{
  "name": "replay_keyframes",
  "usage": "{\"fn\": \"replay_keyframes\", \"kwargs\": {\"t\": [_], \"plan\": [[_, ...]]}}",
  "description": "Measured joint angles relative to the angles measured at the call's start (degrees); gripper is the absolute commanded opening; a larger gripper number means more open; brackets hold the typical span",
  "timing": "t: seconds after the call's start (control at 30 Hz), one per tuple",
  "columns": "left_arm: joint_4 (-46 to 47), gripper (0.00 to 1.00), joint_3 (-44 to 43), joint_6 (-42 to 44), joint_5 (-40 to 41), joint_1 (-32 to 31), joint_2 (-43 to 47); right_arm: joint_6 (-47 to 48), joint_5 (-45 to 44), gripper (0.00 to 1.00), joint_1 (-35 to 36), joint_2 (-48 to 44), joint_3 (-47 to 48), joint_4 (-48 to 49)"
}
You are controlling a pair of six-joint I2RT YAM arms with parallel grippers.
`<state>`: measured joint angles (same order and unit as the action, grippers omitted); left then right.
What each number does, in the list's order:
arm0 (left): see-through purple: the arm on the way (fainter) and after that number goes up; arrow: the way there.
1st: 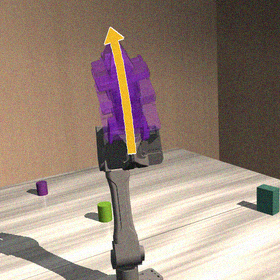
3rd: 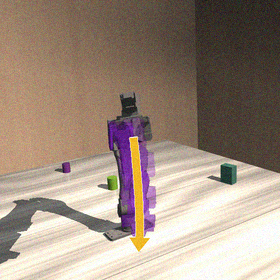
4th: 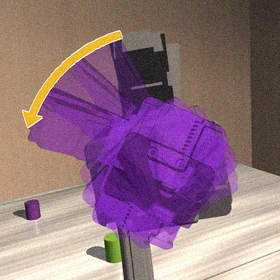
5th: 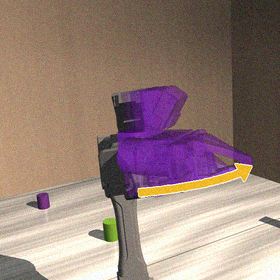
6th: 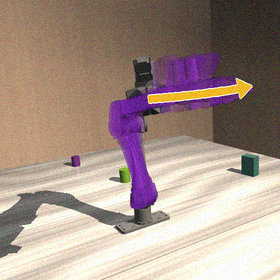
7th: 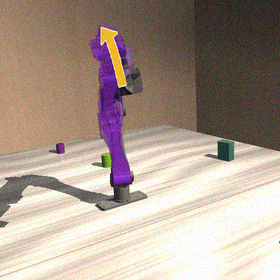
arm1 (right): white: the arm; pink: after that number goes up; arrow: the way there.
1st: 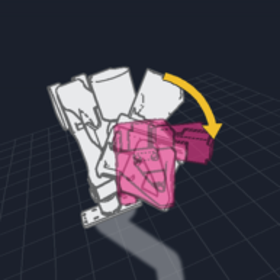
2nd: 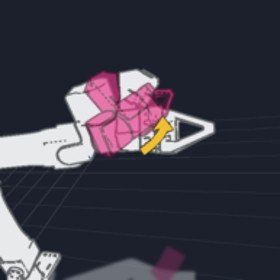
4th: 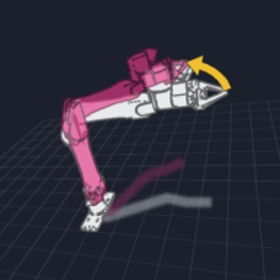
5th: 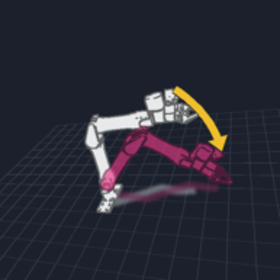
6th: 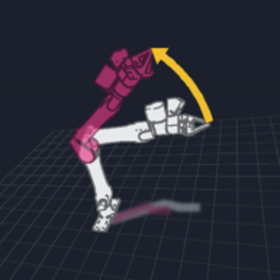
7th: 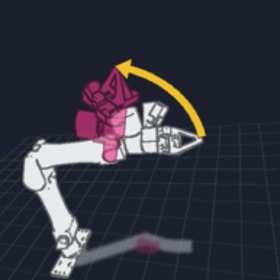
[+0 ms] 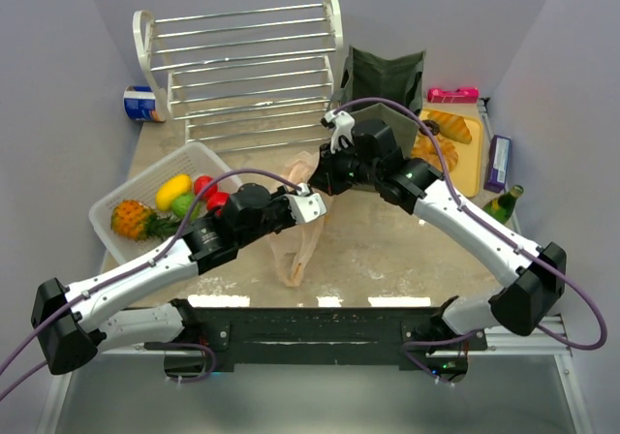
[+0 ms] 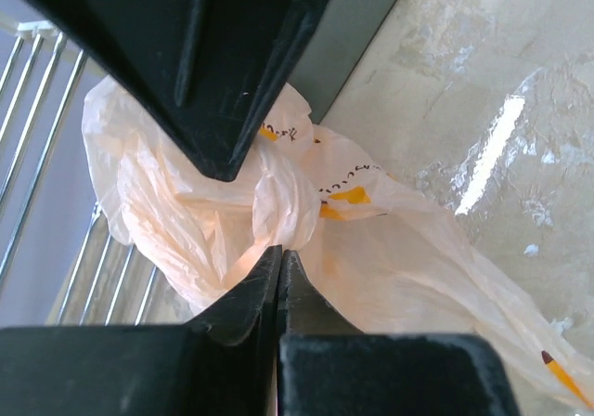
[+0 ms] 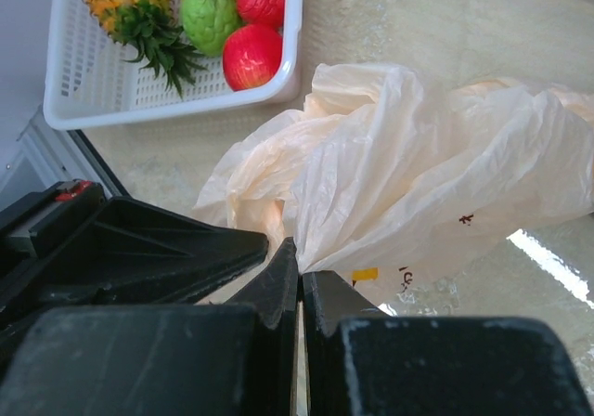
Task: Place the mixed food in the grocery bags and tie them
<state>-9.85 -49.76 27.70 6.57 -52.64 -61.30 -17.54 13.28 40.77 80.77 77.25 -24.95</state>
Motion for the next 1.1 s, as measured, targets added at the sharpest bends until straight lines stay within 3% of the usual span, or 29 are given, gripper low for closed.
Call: {"fn": "replay_keyframes", "kwargs": {"t": [0.1, 0.2, 0.23, 0.27, 0.33, 0.37, 0.5, 0.6, 0.77, 1.1], "plan": [[0.76, 0.0, 0.0, -0.74, 0.57, 0.0, 0.02, 0.04, 0.02, 0.0, -0.11, -0.63, 0.0, -0.59], [1.53, 0.0, 0.0, -2.8, 0.46, 0.2, 0.15, 0.33, -0.02, 0.22, -0.28, -1.68, 0.0, -1.27], [1.62, 0.0, -0.04, -3.58, 0.11, 0.39, 0.2, 0.26, -0.04, 0.39, -0.31, -2.05, 0.0, -1.44], [1.42, 0.0, -0.28, -4.7, -0.28, 0.7, 0.22, 0.46, -0.2, 0.48, -0.35, -2.6, -0.02, -1.64], [0.98, 0.0, -1.11, -6.71, -1.22, 2.14, 0.22, 0.59, -0.59, 0.57, -0.42, -3.93, -0.04, -1.79], [0.81, 0.0, -1.84, -8.15, -1.99, 3.3, 0.2, 0.66, -0.85, 0.68, -0.5, -4.74, -0.09, -1.92], [2.19, 0.0, -4.26, -14.49, -3.93, 7.82, 0.13, 0.35, -4.09, 0.86, -1.07, -9.29, -1.77, -2.49], [3.08, 0.0, -4.92, -19.3, -6.67, 9.73, 0.0, -0.63, -7.52, 0.86, -1.44, -14.73, -5.64, -2.49], [4.59, 0.0, -4.96, -26.49, -13.35, 12.61, -0.11, -1.88, -10.56, 0.72, -1.42, -21.4, -14.53, -0.39], [14.1, 0.0, -2.99, -40.89, -25.46, 18.71, 1.44, -6.69, -16.02, 0.48, 13.88, -14.71, -25.7, 16.59]]}}
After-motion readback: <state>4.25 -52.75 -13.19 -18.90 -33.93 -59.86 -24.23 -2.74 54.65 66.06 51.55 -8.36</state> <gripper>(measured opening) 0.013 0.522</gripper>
